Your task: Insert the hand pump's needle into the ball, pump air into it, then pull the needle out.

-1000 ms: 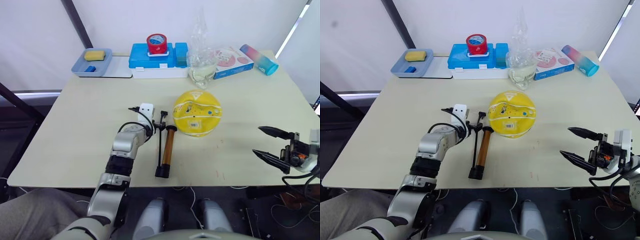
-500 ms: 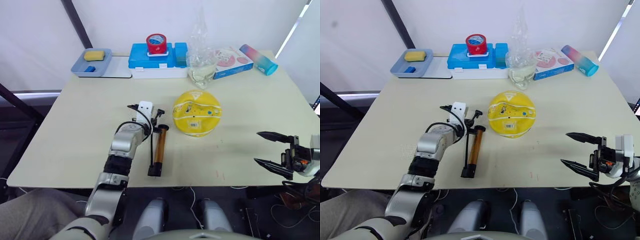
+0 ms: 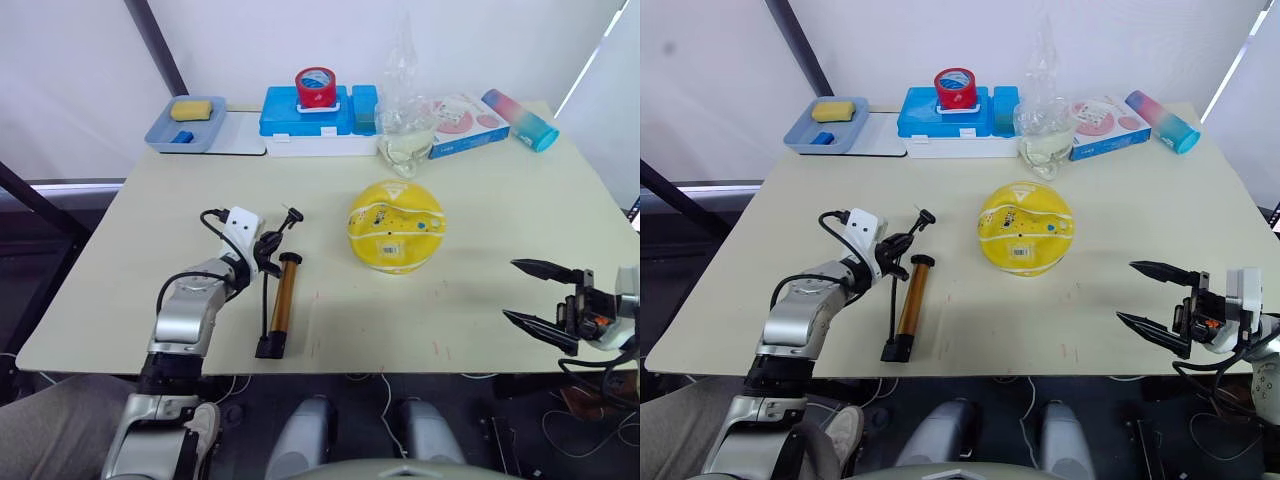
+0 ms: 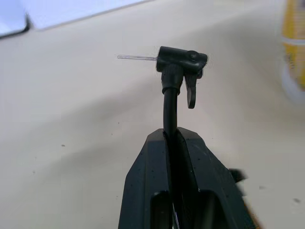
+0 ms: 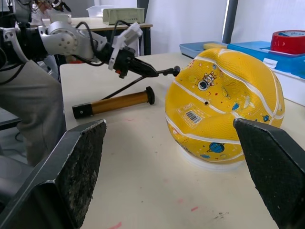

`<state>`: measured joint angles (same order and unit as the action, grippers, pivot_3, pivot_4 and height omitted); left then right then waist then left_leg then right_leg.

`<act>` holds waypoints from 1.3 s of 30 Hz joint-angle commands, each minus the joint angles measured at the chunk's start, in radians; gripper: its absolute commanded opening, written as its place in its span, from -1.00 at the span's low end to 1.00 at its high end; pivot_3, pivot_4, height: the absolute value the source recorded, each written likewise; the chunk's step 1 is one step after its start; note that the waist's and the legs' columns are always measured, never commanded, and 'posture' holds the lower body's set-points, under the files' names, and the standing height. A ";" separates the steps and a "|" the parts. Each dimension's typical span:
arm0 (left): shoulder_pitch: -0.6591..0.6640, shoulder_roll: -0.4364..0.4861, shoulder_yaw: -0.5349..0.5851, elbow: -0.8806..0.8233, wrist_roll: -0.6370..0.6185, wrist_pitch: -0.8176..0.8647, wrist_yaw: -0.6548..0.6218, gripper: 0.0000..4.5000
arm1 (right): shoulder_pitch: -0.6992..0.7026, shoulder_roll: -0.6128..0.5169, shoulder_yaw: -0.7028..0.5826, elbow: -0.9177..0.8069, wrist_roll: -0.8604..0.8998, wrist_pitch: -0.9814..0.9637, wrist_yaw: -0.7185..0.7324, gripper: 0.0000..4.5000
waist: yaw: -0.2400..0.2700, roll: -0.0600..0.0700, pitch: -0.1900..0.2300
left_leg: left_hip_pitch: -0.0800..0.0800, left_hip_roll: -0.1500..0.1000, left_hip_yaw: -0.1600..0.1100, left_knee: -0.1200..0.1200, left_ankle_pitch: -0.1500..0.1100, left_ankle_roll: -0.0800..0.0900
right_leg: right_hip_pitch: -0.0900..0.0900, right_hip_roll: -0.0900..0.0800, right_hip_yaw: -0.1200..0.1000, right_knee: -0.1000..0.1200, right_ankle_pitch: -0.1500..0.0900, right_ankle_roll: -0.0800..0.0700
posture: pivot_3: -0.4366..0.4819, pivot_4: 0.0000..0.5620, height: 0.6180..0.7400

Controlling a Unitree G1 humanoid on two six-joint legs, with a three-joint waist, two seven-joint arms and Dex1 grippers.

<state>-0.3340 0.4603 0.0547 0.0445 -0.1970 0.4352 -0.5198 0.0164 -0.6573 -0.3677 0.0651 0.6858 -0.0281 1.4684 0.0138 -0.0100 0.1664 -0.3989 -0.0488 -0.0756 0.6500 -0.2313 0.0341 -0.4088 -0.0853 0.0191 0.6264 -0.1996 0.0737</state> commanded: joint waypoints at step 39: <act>-0.169 -0.204 -0.317 0.027 0.036 -0.442 -0.369 -0.92 | 0.101 0.142 0.074 -0.614 0.363 0.675 -0.888 1.00 | 0.000 0.000 0.001 | -0.001 0.000 0.000 0.001 0.000 0.001 | 0.000 0.001 -0.001 0.000 0.000 0.000 | -0.05 -0.47 0.99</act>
<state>-0.4823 0.2612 -0.2540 0.0734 -0.1795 0.0400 -0.9079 0.1158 -0.5169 -0.2637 -0.5045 0.9970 0.6279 0.6130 0.0139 -0.0100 0.1670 -0.4001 -0.0486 -0.0760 0.6507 -0.2311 0.0347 -0.4089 -0.0838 0.0185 0.6263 -0.2000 0.0742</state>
